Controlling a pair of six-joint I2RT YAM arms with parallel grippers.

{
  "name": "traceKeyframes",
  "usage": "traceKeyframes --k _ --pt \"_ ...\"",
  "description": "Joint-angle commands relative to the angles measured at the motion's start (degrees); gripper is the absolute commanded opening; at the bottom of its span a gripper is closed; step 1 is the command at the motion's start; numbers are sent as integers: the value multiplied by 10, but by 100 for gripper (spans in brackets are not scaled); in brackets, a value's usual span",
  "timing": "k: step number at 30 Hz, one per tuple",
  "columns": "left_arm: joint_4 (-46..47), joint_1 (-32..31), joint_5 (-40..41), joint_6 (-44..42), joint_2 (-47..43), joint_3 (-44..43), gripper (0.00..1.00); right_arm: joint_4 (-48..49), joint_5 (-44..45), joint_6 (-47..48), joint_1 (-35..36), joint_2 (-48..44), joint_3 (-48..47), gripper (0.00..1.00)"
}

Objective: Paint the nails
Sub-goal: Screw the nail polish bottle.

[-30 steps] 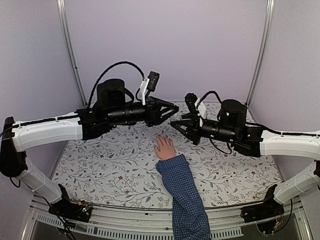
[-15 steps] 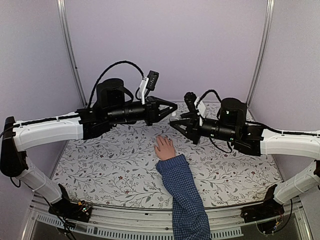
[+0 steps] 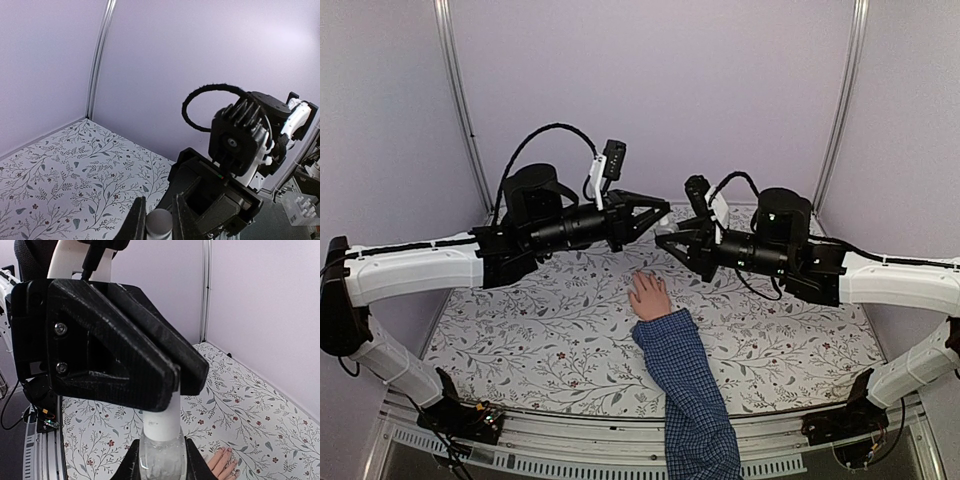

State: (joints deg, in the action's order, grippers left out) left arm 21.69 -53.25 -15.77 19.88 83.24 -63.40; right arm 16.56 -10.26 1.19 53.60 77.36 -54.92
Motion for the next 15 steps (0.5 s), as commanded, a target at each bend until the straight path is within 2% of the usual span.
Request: traceKeyframes --k 1,15 --pt "2 -15 -34 -12 -7 28 0 44 -58 4 -1 -3 -30 0" --pt "60 -12 -195 -42 -31 85 0 46 -249 24 -1 -28 -46 0"
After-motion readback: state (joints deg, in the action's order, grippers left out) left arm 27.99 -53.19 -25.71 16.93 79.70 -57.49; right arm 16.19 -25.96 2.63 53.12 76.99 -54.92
